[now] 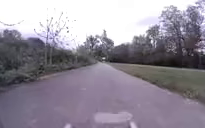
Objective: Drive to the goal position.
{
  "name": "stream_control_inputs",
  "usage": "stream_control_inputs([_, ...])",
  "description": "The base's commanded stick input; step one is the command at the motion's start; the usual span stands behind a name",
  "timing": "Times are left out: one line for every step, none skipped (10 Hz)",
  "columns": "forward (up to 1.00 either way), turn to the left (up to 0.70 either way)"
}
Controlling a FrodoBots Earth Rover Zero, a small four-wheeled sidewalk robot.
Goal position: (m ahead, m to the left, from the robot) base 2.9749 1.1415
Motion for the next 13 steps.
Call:
stream_control_inputs([0.7,0.0])
stream_control_inputs([0.7,0.0])
stream_control_inputs([0.7,0.0])
stream_control_inputs([0.7,0.0])
stream_control_inputs([0.7,0.0])
stream_control_inputs([0.7,0.0])
stream_control_inputs([0.7,0.0])
stream_control_inputs([0.7,0.0])
stream_control_inputs([0.7,0.0])
stream_control_inputs([0.7,0.0])
stream_control_inputs([0.7,0.0])
stream_control_inputs([0.7,0.0])
stream_control_inputs([0.7,0.0])
